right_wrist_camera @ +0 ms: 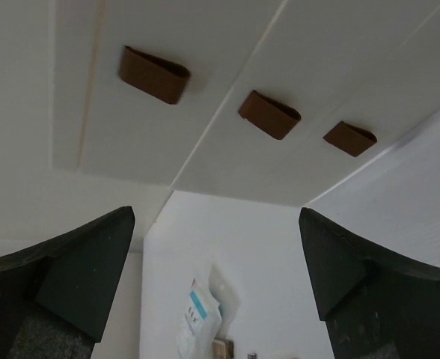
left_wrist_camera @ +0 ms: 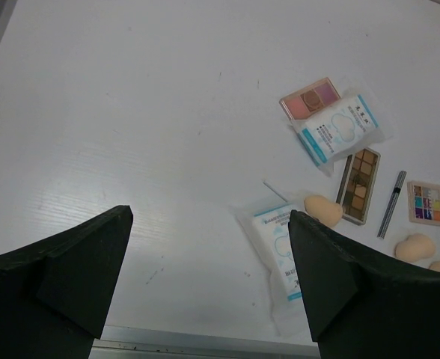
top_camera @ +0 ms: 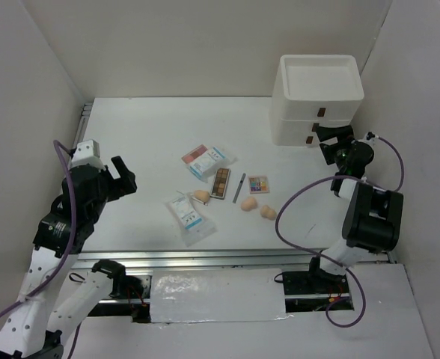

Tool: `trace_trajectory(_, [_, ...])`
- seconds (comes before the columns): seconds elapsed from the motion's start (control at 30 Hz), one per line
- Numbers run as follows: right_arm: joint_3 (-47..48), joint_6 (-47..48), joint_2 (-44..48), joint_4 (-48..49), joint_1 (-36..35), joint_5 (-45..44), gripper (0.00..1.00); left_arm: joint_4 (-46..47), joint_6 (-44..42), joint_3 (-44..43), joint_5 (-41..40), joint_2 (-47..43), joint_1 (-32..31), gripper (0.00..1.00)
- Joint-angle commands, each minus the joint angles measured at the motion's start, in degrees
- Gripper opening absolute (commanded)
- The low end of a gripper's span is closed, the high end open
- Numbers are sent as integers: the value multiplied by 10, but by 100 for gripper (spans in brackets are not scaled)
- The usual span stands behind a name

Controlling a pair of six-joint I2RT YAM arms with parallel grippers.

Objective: Organize the makeup

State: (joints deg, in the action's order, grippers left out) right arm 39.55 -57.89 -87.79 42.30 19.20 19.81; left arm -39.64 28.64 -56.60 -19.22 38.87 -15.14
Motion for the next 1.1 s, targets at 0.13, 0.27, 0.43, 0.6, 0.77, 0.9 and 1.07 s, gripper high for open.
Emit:
trace_trajectory(0.13, [73,-19,-106,165,8,108,93,11,-9,-2,5,4,-10,99])
trace_trajectory(0.27, [106,-20,-136,178,12,119,87,11,-11,-4,10,11,-15,99])
trace_trajectory(0.43, [143,-20,-157,169,15,118,84,10,-12,-4,9,17,-18,100])
trace_trajectory(0.6, [173,-13,-176,154,17,109,79,10,-13,-4,12,19,-20,99])
trace_trajectory(0.77, [194,-3,-181,130,20,98,77,11,-16,-4,20,23,-20,99])
trace_trajectory(0.9, [212,-8,-195,133,21,106,70,11,-16,-4,19,23,-20,99])
trace_trajectory(1.07, [223,-12,-212,143,23,117,57,11,-16,-4,20,24,-20,100])
